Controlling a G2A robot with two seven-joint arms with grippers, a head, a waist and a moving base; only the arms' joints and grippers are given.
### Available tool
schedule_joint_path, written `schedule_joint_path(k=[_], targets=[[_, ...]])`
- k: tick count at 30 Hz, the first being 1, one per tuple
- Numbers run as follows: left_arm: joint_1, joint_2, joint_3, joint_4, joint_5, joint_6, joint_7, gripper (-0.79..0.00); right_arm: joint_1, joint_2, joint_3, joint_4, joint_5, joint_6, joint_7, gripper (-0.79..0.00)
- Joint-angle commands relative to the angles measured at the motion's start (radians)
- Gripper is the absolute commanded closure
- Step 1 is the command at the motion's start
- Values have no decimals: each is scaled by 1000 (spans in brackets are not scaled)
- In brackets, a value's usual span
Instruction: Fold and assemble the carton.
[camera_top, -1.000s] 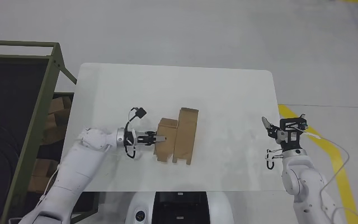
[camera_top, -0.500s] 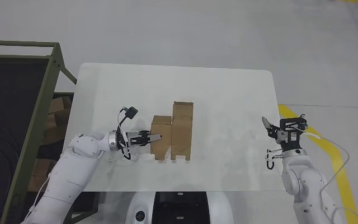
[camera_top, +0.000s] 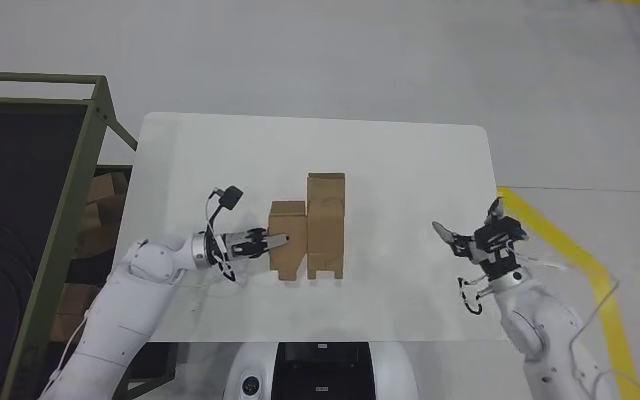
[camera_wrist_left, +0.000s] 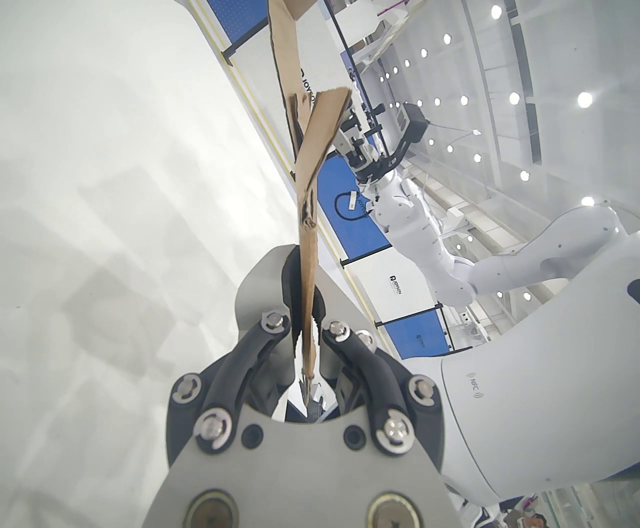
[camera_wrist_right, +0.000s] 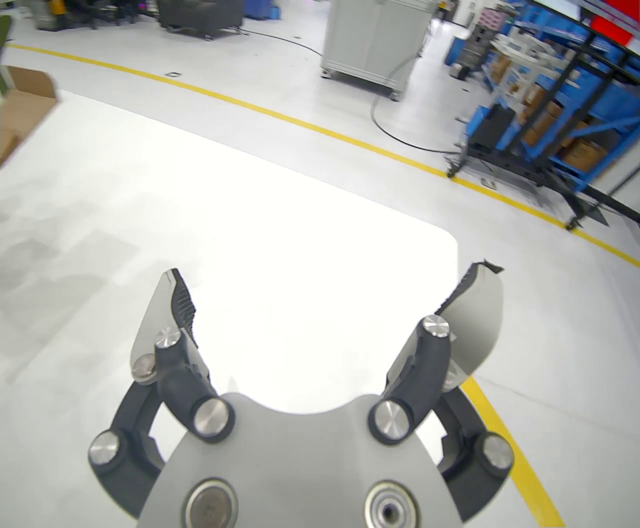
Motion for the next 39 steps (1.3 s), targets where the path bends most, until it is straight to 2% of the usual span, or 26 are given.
schedule_joint_path(k=[1, 8, 13, 16, 26, 31, 35, 39], targets=[[7, 2, -6, -8, 17, -14, 11, 0, 10, 3, -14, -6, -6, -74, -5, -785], [33, 13, -2, -31, 32, -83, 78, 0, 102, 12, -71, 37, 127, -364, 79, -785], [40, 23, 8, -34, 49, -116, 111, 0, 158, 16, -103, 79, 227, -485, 148, -785], [39, 30, 10, -28, 61, -127, 122, 0, 170, 19, -109, 89, 264, -496, 190, -785], [38, 32, 6, -24, 69, -128, 123, 0, 170, 19, -109, 89, 264, -496, 190, -785], [22, 26, 39, -32, 83, -89, 158, 0, 187, 19, -151, 104, 302, -538, 207, -785], [-6, 24, 66, -18, 63, -110, 131, 0, 250, 19, -218, 185, 471, -614, 299, -785], [-30, 23, 84, -9, 83, -137, 132, 0, 333, 27, -314, 260, 719, -621, 469, -785]])
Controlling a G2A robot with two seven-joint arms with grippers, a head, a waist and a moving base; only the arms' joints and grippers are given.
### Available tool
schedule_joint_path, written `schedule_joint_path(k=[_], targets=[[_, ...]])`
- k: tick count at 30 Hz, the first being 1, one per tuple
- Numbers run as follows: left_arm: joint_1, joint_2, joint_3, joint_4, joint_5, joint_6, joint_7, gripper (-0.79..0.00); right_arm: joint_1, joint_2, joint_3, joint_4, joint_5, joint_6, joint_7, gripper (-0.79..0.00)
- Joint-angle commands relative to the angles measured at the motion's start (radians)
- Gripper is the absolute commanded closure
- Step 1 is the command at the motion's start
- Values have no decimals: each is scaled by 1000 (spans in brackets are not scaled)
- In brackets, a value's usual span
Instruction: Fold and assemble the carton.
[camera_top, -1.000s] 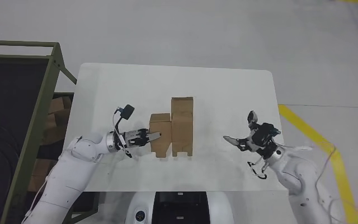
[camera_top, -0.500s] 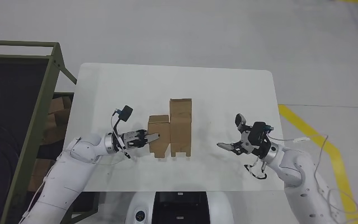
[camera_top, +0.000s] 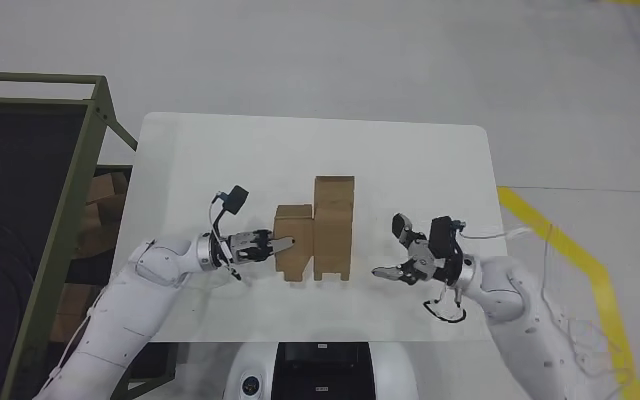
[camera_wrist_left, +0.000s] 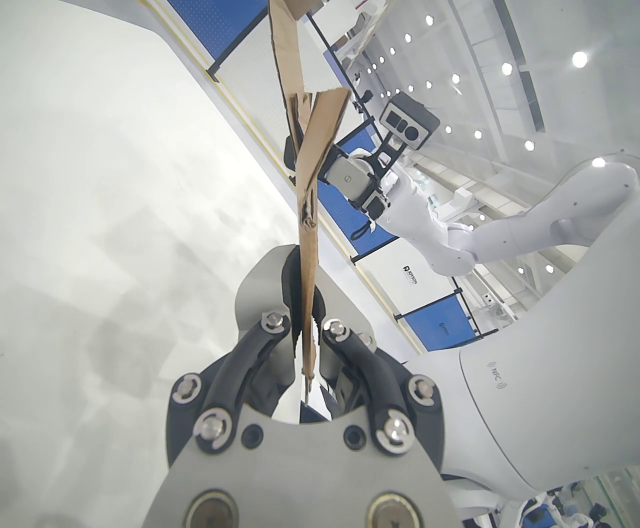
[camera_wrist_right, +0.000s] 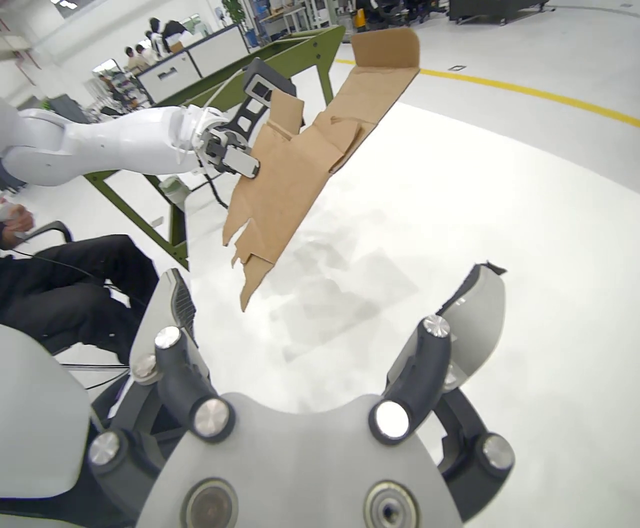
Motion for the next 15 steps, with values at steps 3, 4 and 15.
schedule_joint_path(k=[3, 4, 15], targets=[[-22, -2, 22, 11, 30, -26, 23, 0, 86, 17, -89, 60, 286, 2, 209, -785], [-27, -3, 27, 14, 41, -36, 34, 0, 102, 22, -105, 73, 349, 2, 249, -785], [-39, -7, 47, 37, 65, -58, 72, 0, 142, 35, -130, 111, 476, 2, 352, -785]])
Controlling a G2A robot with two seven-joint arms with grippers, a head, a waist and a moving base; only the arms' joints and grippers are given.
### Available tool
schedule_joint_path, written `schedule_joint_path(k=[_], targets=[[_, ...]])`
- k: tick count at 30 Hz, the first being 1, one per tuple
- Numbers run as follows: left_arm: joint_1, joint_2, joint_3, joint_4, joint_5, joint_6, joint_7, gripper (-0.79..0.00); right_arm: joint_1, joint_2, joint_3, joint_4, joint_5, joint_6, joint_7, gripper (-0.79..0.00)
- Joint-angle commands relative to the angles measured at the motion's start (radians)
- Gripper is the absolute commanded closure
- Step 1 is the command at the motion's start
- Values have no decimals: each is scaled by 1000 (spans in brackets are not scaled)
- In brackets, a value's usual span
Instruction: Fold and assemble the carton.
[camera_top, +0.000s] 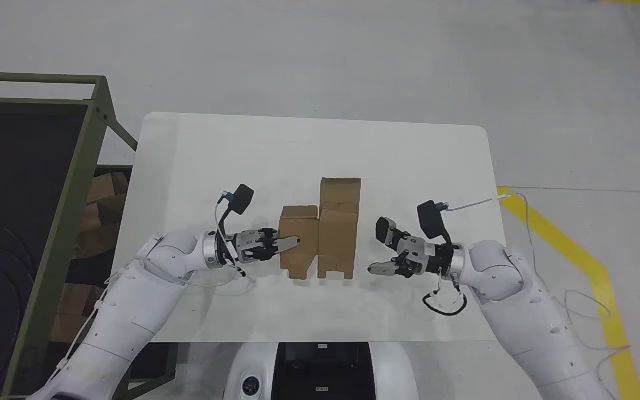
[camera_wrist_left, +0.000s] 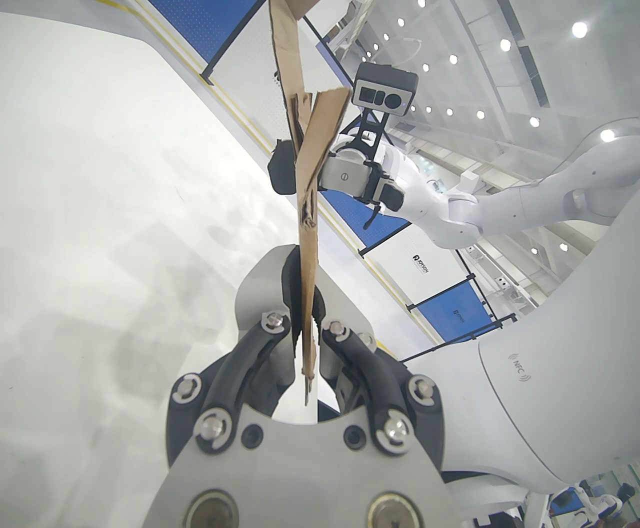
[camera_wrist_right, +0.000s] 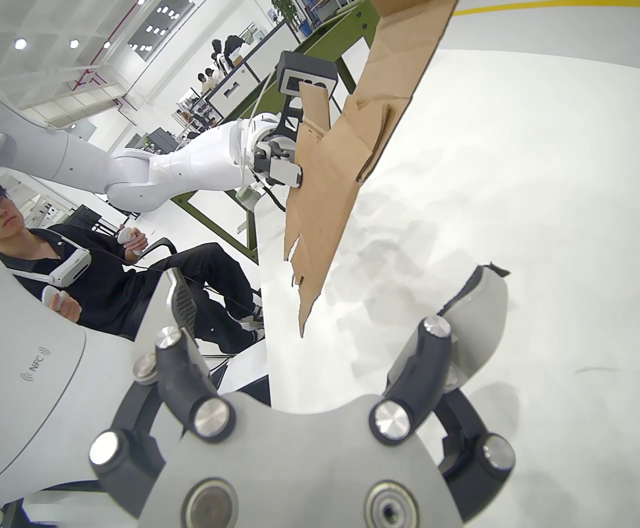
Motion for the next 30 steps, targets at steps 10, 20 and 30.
schedule_joint_path(k=[10, 20, 30], targets=[[7, -4, 14, -24, 31, 36, 49, 0, 9, -2, -32, -12, -5, 57, -2, -785], [-12, -15, 57, -19, 85, 34, 117, 0, 57, -7, -106, 60, 97, 44, 28, -754], [-24, -21, 81, 8, 116, 14, 169, 0, 80, -9, -140, 70, 95, 46, 12, -317]])
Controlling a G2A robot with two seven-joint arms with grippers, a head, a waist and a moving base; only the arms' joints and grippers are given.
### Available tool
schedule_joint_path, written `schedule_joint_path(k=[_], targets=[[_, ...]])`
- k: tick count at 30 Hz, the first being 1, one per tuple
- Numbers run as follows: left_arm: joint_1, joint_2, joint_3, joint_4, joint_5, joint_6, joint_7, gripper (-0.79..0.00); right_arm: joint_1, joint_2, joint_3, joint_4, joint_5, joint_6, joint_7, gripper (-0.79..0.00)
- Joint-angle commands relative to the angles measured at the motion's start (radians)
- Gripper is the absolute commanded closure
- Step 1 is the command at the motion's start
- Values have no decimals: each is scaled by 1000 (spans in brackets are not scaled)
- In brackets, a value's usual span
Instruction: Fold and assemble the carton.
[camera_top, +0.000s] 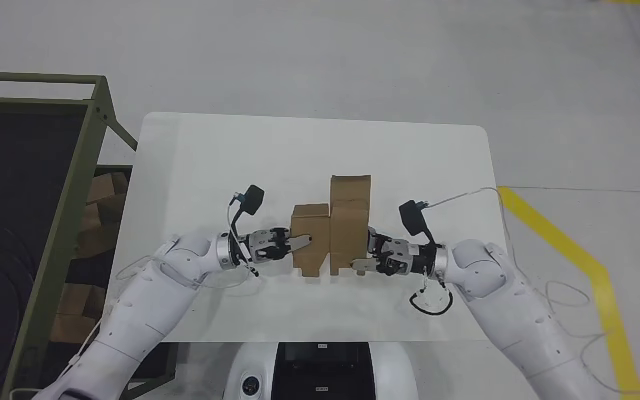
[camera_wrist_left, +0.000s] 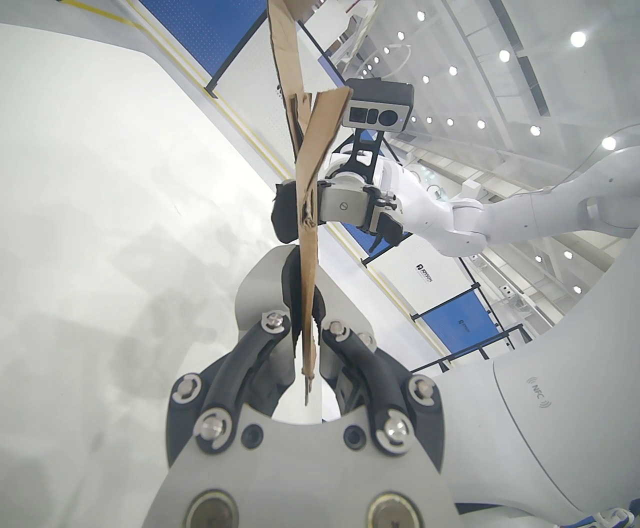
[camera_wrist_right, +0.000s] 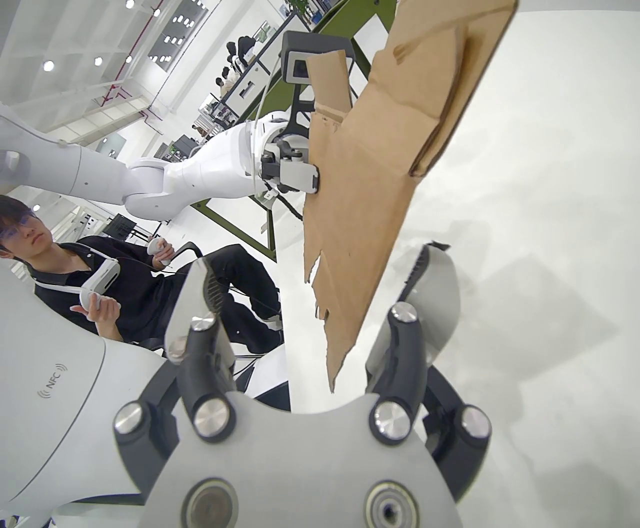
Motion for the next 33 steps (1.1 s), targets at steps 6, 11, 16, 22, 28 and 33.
schedule_joint_path(k=[6, 11, 16, 22, 28, 33], targets=[[-13, -2, 15, 18, 4, -11, 9, 0, 10, -2, -12, 6, -30, 19, -33, -200], [-18, -2, 23, 25, -2, -24, 15, 0, 14, -2, -15, 7, -42, 25, -49, 0], [-24, -1, 33, 32, -15, -31, 7, 0, 17, -1, -18, 10, -45, 31, -59, 0], [-32, 8, 13, 45, -63, -57, 3, -785, 18, 5, -10, 21, -23, 25, -51, 0], [-28, 25, -26, 29, -178, -57, -41, -785, 30, 16, -11, 34, 24, 20, 27, 0], [-35, 37, -57, 16, -286, -57, -114, -785, 47, 25, -26, 40, 52, 2, 107, 0]])
